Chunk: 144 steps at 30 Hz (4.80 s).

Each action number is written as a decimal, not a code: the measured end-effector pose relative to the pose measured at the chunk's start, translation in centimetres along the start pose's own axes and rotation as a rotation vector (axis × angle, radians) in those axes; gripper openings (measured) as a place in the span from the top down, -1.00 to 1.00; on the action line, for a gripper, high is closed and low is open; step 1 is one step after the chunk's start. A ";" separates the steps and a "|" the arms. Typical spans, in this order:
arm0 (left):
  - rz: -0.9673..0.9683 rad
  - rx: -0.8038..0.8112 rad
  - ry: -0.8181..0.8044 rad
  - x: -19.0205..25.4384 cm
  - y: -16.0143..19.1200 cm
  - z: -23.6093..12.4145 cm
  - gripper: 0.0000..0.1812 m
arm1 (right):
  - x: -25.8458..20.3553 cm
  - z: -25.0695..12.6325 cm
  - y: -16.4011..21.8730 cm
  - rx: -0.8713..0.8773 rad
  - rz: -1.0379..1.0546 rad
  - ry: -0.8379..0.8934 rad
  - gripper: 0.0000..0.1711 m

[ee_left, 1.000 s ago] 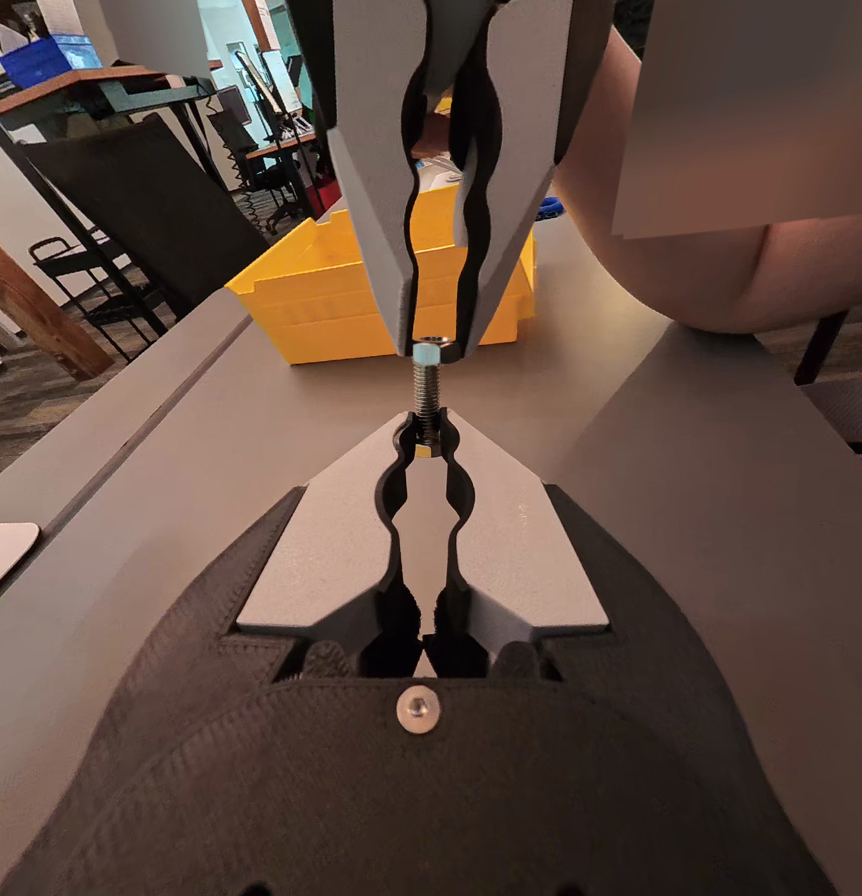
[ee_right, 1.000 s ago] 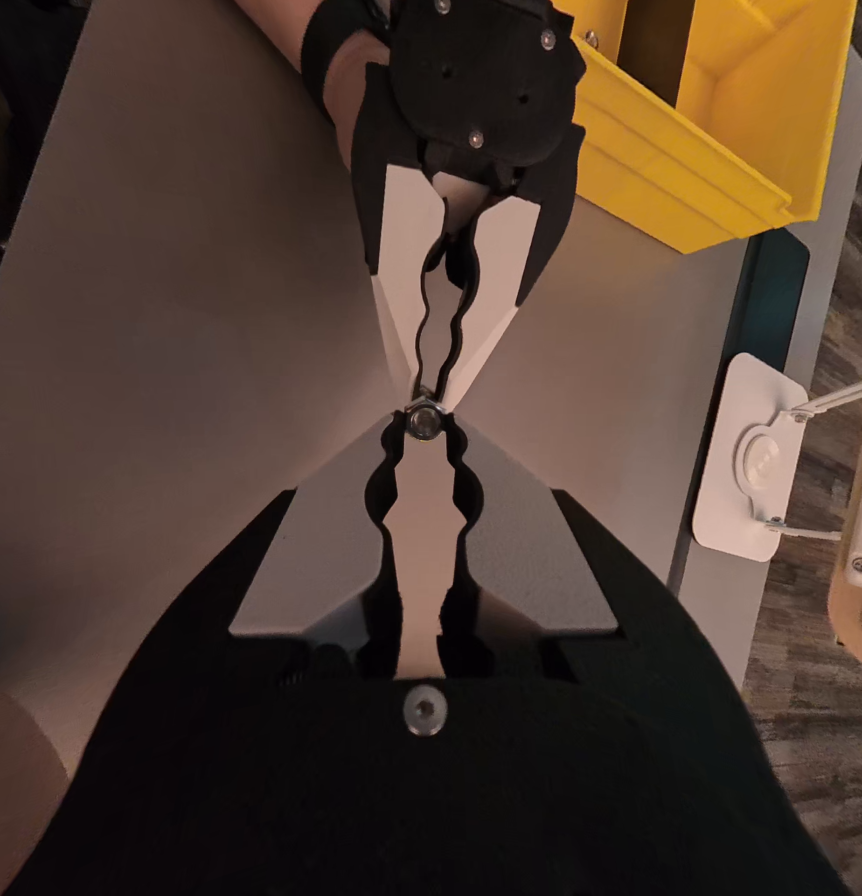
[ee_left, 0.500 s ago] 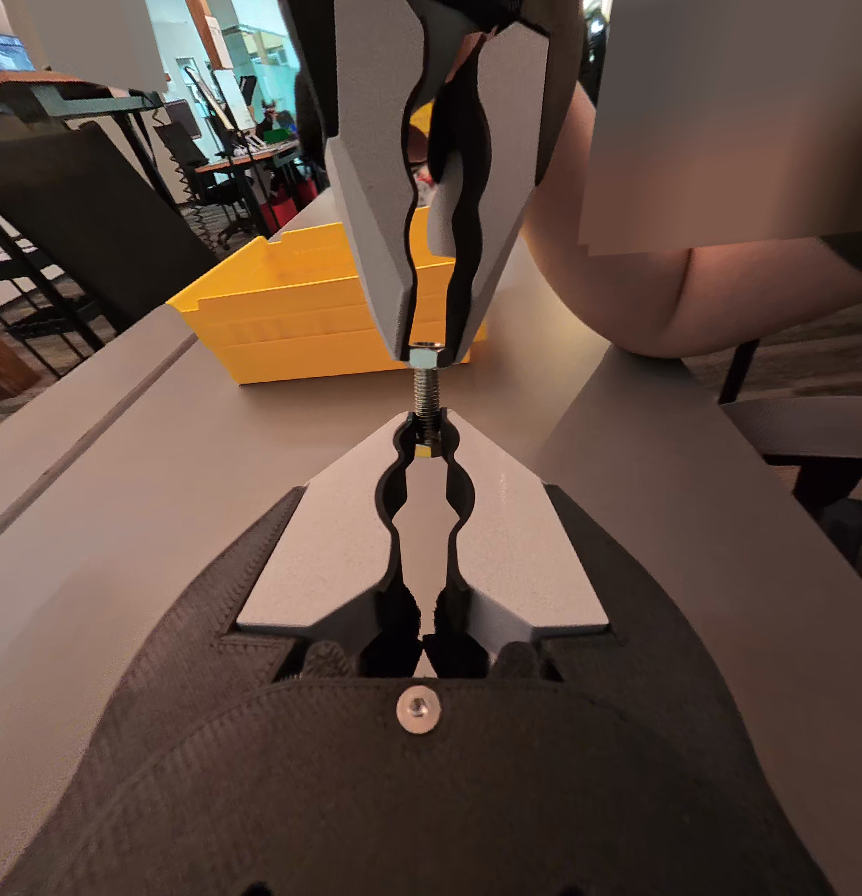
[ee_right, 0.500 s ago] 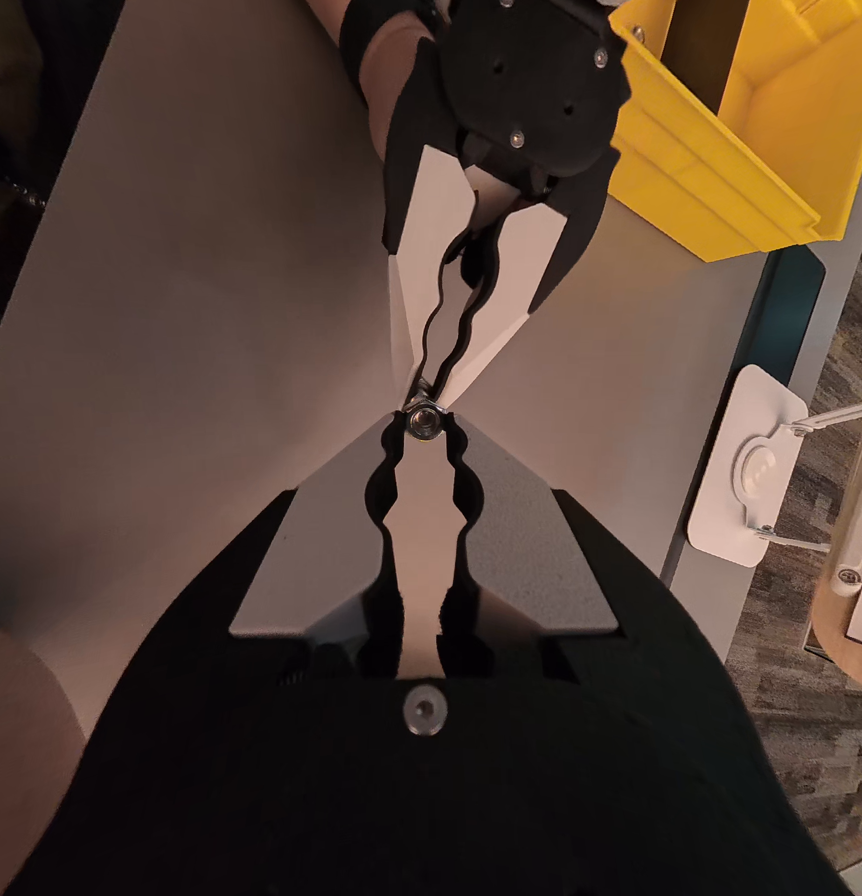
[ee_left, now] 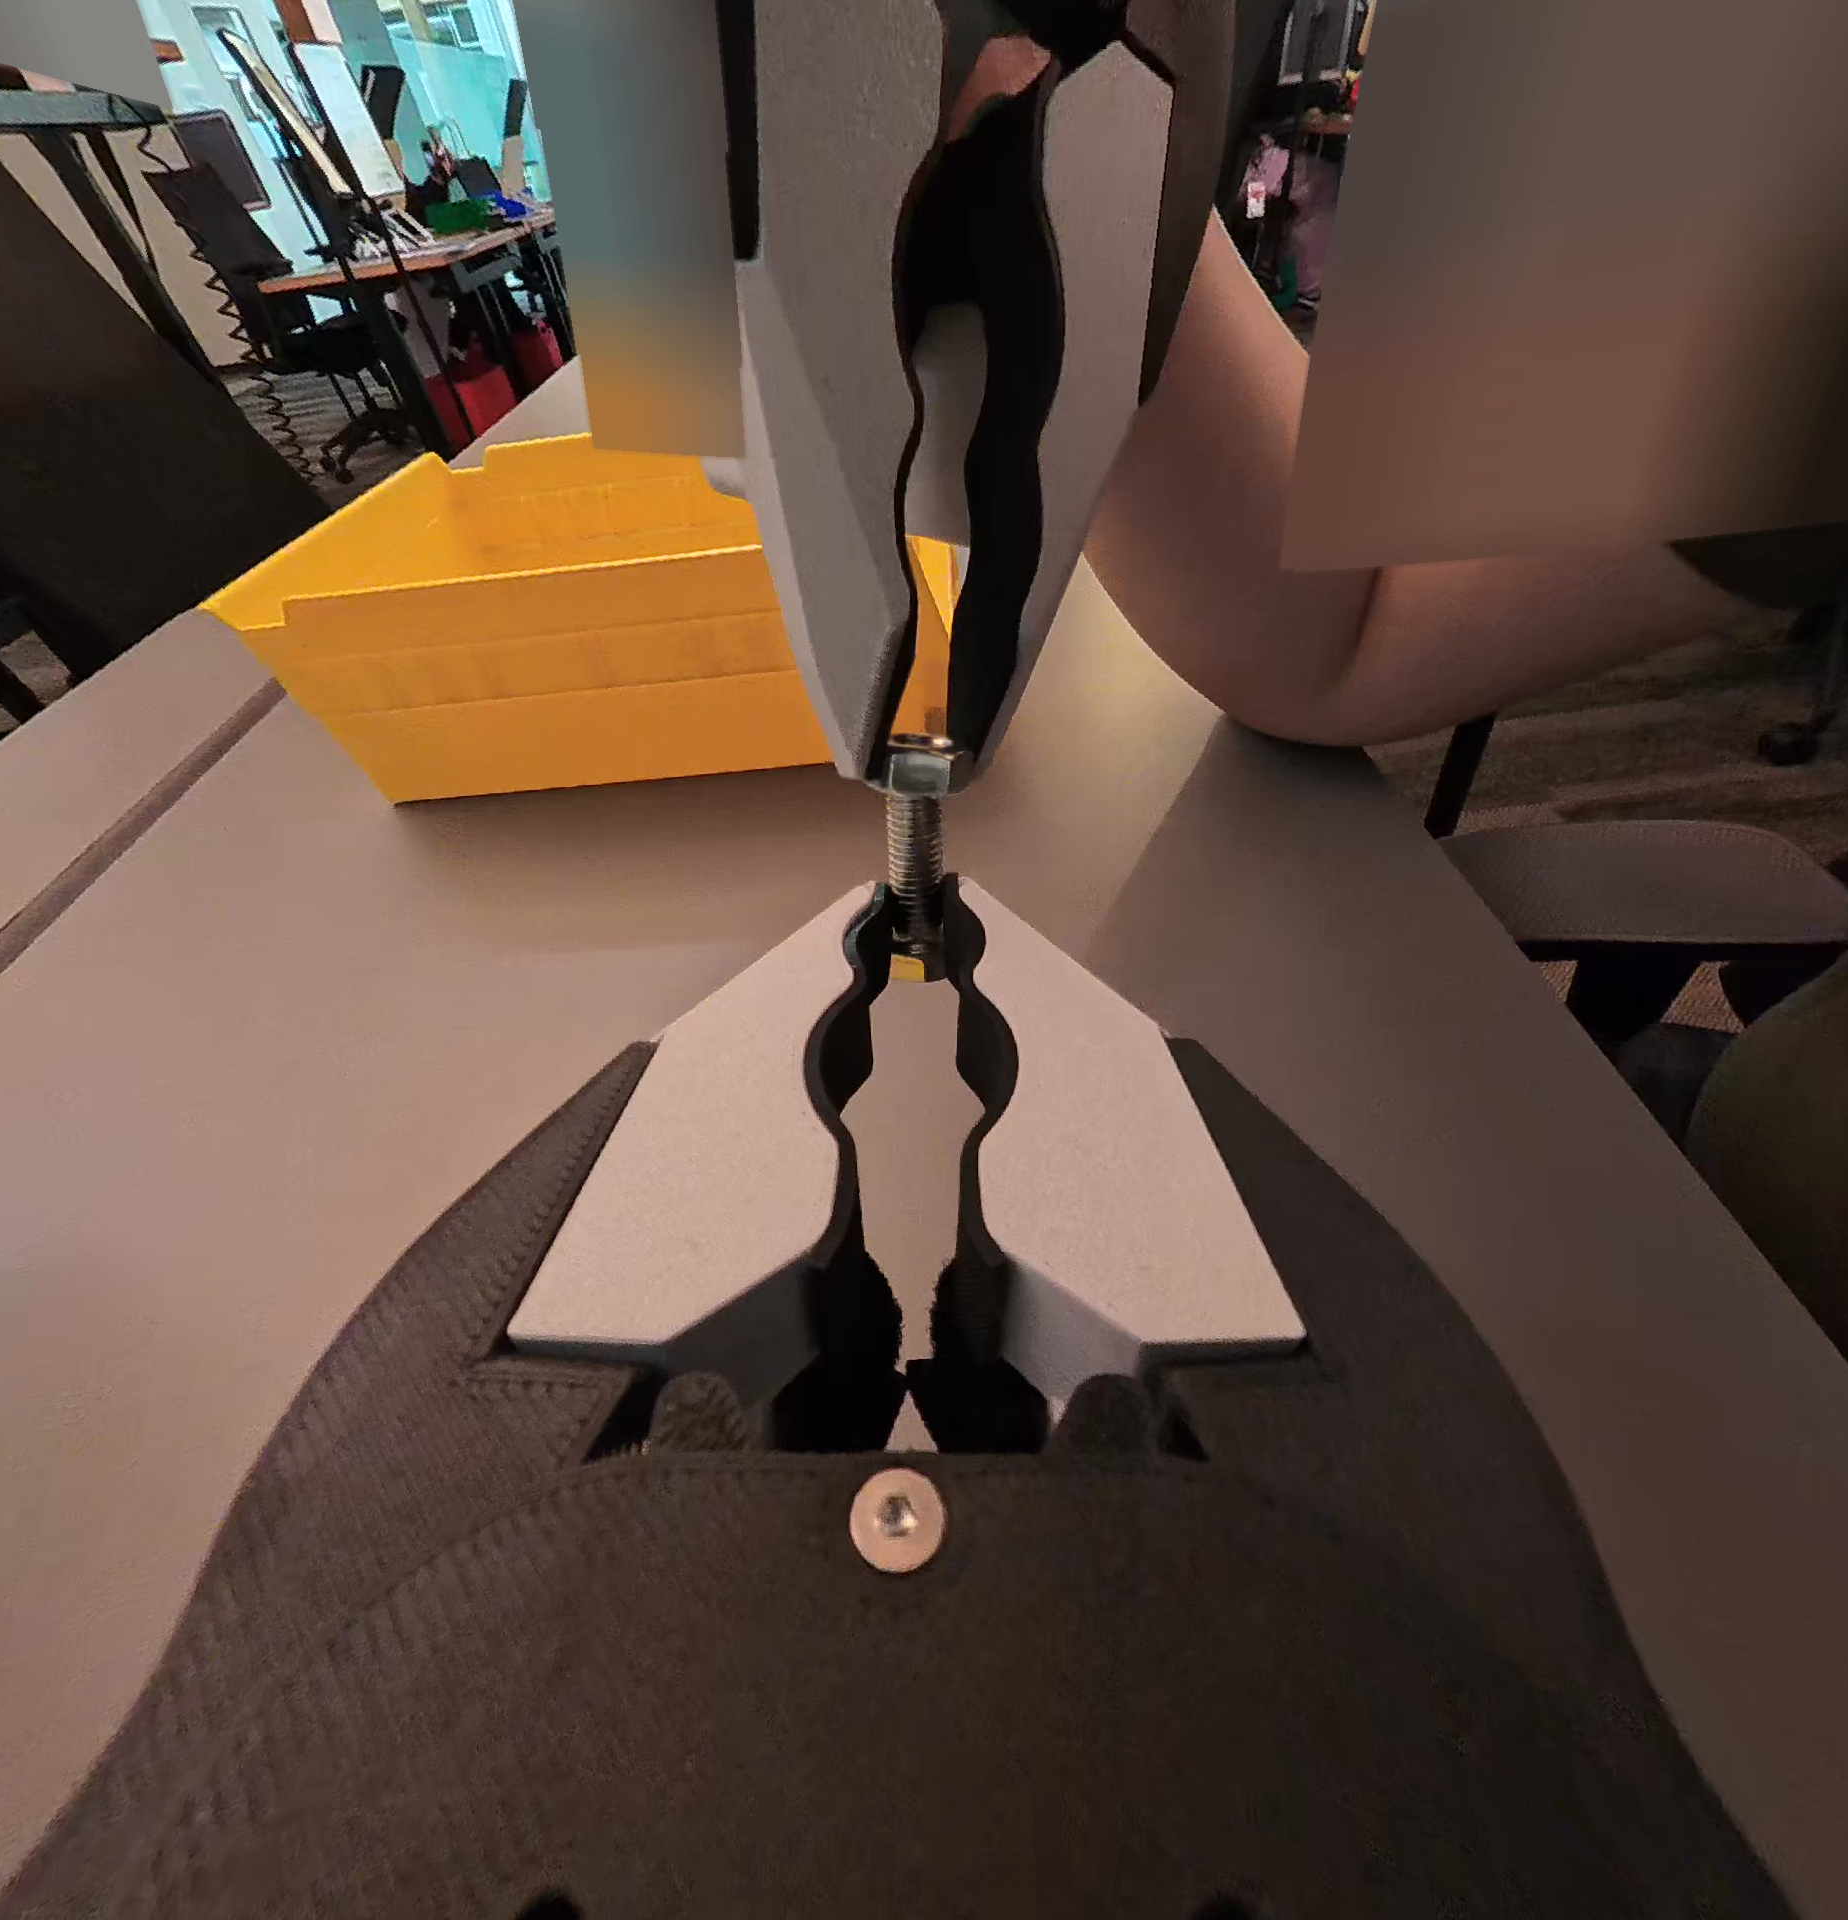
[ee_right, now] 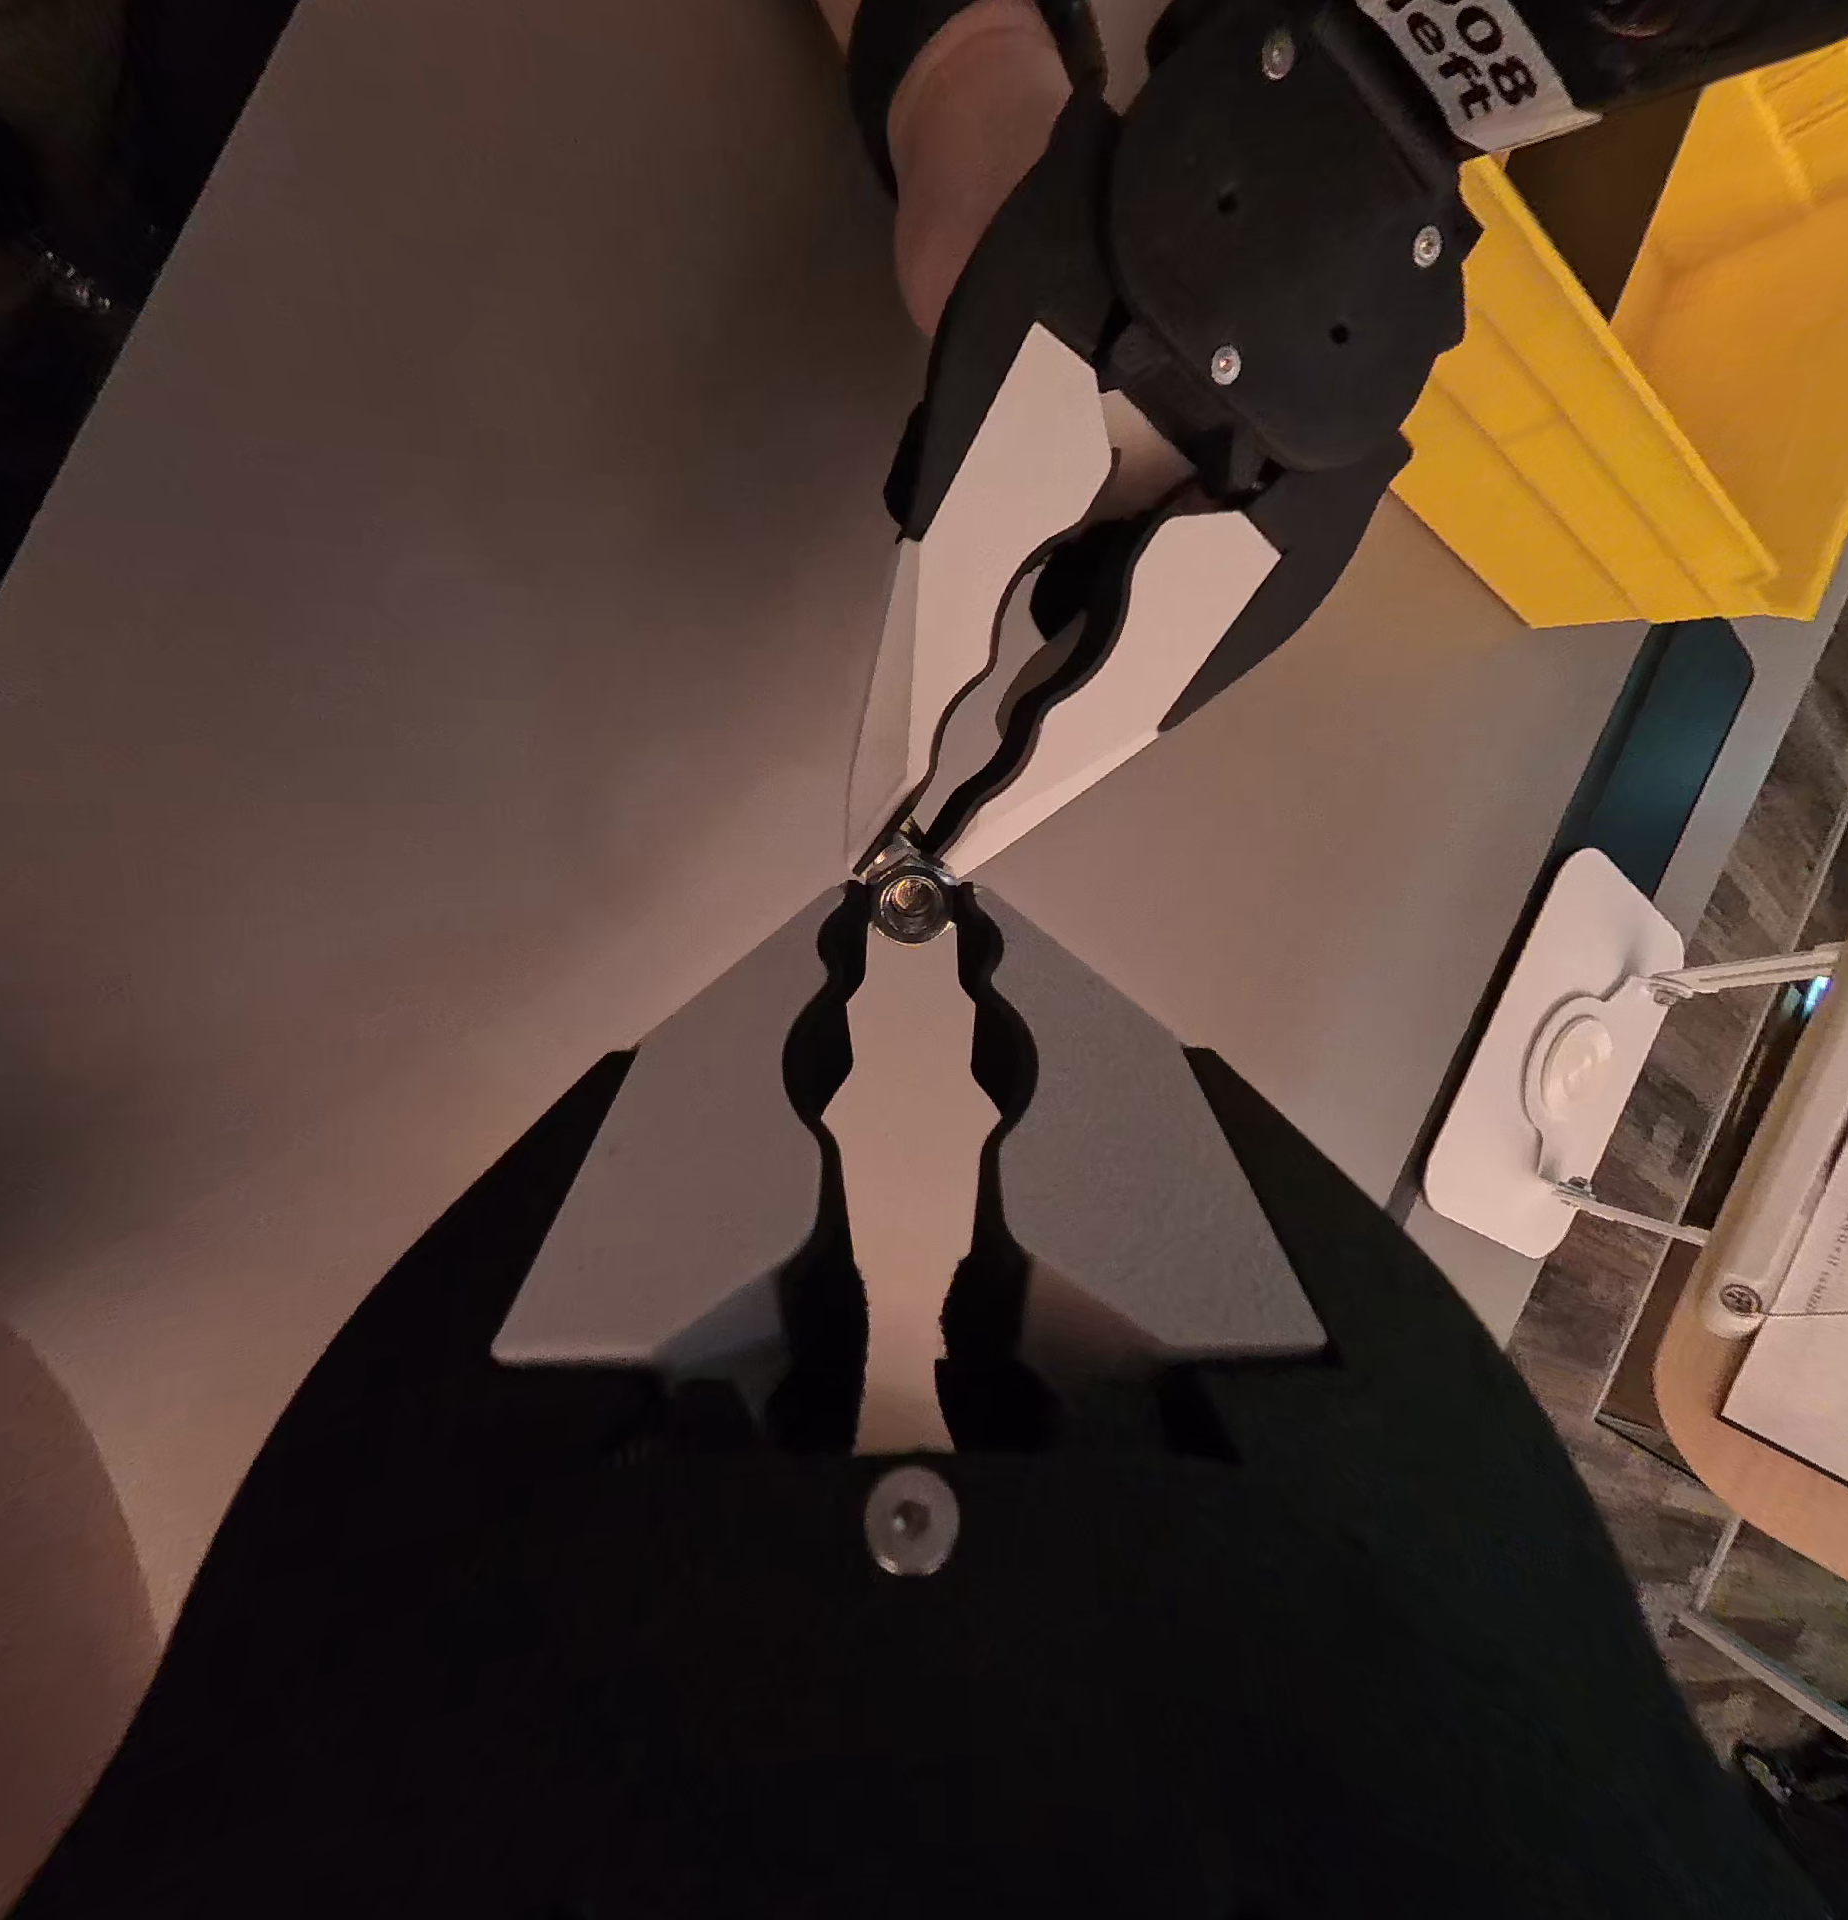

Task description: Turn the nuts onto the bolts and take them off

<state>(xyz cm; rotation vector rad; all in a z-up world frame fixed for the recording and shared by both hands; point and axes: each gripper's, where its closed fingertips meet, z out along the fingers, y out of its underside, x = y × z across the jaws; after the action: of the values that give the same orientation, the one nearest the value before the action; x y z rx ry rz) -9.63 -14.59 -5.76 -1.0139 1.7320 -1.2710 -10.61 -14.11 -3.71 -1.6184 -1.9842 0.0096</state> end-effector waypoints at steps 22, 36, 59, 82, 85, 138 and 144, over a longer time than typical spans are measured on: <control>-0.046 -0.094 -0.336 -5.4 1.2 -2.0 0.92 | 5.3 1.9 2.0 -0.023 0.772 -0.025 0.82; -0.054 -0.185 -0.533 -8.1 2.6 -3.8 0.92 | 7.9 3.7 2.8 0.031 1.197 -0.043 0.82; -0.083 -0.134 -0.447 -7.5 2.0 -3.7 0.92 | 7.4 2.7 2.7 -0.028 0.598 0.087 0.81; 0.038 -0.255 -0.266 -3.9 3.7 -0.8 0.92 | 2.6 3.4 3.2 -0.131 0.136 0.011 0.81; 0.030 -0.250 -0.259 -3.9 3.6 -0.8 0.92 | 2.4 3.6 3.0 -0.152 0.117 0.010 0.81; 0.056 -0.291 -0.518 -7.5 3.4 -3.3 0.92 | 6.5 4.4 3.3 0.016 1.314 -0.178 0.81; 0.022 -0.259 -0.511 -7.6 3.1 -3.4 0.92 | 6.6 4.3 3.2 0.012 1.286 -0.164 0.81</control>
<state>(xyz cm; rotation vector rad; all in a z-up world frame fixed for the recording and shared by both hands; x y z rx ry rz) -10.14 -5.77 -7.15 -1.3283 1.5153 -0.6959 -10.26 -5.81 -5.60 -2.6255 -0.7123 0.6383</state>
